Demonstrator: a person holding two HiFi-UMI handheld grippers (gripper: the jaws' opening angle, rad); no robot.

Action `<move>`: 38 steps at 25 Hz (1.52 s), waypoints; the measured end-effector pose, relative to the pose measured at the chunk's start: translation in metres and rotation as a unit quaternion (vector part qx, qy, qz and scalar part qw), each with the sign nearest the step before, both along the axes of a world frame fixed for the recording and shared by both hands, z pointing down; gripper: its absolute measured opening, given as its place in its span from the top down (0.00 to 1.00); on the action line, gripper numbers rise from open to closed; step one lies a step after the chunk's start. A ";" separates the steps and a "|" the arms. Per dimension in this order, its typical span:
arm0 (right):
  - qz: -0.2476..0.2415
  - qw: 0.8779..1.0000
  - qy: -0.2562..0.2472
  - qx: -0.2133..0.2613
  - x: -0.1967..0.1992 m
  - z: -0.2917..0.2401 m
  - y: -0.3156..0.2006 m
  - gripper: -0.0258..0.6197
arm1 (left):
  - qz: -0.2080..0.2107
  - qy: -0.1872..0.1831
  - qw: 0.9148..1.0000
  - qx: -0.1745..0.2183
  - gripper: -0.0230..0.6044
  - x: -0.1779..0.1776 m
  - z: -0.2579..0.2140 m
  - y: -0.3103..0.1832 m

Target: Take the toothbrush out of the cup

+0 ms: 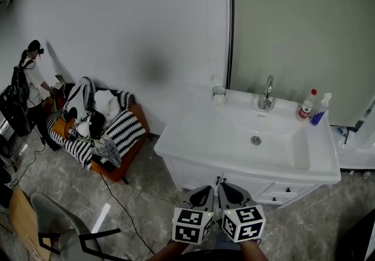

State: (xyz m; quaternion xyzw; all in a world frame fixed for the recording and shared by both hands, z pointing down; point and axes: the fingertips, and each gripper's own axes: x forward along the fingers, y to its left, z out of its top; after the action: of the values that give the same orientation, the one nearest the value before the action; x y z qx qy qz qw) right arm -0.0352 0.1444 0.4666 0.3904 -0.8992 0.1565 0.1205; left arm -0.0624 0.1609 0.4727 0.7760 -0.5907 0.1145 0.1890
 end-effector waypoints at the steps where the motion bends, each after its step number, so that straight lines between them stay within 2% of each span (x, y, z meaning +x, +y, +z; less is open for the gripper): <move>1: 0.000 1.000 -0.001 -0.001 0.001 0.001 -0.006 0.94 | 0.000 0.000 1.000 -0.001 0.95 0.001 0.000 -0.006; 15: -0.002 1.000 0.000 -0.017 0.020 0.009 -0.107 0.94 | -0.003 -0.003 1.000 -0.018 0.95 0.016 0.008 -0.107; 27: -0.019 0.999 -0.011 -0.026 0.051 0.005 -0.200 0.94 | -0.016 -0.010 0.999 -0.030 0.95 0.049 0.005 -0.201; 38: -0.038 0.998 -0.032 -0.036 0.067 0.002 -0.249 0.94 | -0.029 -0.026 0.998 -0.038 0.95 0.072 0.003 -0.250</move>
State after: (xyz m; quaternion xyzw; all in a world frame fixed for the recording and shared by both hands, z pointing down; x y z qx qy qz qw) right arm 0.0323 -0.1044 0.4691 0.3456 -0.9107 0.1967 0.1116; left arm 0.0098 -0.0894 0.4752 0.7473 -0.6131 0.1520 0.2062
